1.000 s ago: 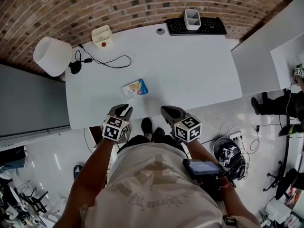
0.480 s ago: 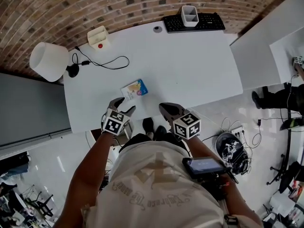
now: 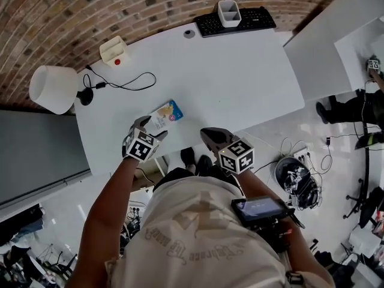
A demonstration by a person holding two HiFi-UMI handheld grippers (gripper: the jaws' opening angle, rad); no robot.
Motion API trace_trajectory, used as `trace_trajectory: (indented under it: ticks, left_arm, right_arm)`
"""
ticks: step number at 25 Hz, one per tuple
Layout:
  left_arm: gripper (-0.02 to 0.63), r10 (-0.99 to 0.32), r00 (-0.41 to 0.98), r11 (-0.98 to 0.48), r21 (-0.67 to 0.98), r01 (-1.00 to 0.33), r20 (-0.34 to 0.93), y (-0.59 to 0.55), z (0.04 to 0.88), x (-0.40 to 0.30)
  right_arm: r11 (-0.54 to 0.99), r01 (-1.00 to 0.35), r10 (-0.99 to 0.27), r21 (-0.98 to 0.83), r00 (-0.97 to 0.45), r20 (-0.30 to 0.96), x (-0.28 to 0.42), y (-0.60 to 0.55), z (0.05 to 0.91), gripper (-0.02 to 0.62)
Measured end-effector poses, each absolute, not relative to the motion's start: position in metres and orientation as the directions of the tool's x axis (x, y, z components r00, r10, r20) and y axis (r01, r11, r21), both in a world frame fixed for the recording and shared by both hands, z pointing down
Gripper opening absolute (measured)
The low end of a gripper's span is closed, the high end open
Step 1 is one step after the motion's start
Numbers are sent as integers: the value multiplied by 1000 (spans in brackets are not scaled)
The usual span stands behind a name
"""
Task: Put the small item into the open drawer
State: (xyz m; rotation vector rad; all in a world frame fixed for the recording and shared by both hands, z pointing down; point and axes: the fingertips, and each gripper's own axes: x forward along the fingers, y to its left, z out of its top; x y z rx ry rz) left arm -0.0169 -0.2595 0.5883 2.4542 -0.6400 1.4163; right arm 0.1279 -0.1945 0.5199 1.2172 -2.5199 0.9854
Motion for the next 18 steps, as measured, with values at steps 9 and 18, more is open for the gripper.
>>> trace_trajectory:
  ticks: [9, 18]
  left_arm:
    - [373, -152, 417, -928, 15, -371, 896, -271, 616, 5]
    - [391, -75, 347, -957, 30, -289, 935, -281, 641, 17]
  right_arm:
    - [367, -794, -684, -485, -583, 437, 154, -187, 521, 6]
    - [300, -824, -716, -481, -528, 458, 178, -179, 528, 6]
